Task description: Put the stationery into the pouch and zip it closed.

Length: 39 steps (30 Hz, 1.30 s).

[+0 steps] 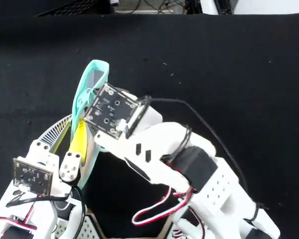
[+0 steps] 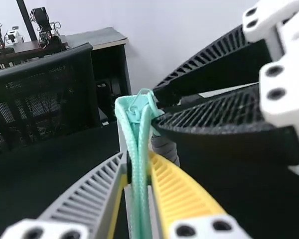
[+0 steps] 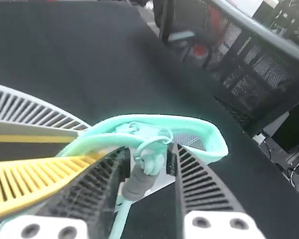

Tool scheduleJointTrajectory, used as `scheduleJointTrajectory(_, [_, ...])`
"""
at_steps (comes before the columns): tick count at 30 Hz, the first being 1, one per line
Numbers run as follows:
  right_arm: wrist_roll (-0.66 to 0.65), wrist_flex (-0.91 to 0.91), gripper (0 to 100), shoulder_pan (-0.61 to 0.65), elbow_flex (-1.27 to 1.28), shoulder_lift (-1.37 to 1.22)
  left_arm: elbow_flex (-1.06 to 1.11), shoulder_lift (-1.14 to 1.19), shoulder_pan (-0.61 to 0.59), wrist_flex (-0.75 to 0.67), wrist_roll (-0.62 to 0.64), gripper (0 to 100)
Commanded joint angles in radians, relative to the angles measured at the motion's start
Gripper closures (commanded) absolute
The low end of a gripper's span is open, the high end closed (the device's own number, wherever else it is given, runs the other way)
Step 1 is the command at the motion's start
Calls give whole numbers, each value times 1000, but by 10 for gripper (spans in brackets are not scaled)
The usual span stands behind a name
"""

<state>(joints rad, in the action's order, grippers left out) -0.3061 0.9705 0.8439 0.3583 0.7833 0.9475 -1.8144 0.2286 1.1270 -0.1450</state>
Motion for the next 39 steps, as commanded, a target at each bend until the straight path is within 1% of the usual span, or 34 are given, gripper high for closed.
scheduleJointTrajectory(1, [5,-41,858,9,18,47,-30,0,12,-2,-9,973])
scheduleJointTrajectory(5, [3,-72,860,8,71,48,-30,0,12,-2,-9,973])
scheduleJointTrajectory(9, [3,-138,861,-34,119,48,-30,0,12,-2,-9,973])
scheduleJointTrajectory(15, [3,-144,861,-49,182,53,-30,0,12,-3,-9,973])
scheduleJointTrajectory(18, [3,-150,861,-49,183,48,-30,0,12,-3,-9,973])
scheduleJointTrajectory(21, [3,-193,861,-51,183,53,-30,0,12,-3,-9,973])
scheduleJointTrajectory(25, [5,-227,861,-74,180,54,-30,0,12,-2,-9,973])
scheduleJointTrajectory(27, [5,-224,881,-92,173,54,-30,0,12,-2,-9,973])
scheduleJointTrajectory(31, [5,-232,985,-126,177,81,-30,2,12,-2,-9,973])
scheduleJointTrajectory(39, [11,-226,973,-126,179,157,-30,2,12,-2,-9,973])
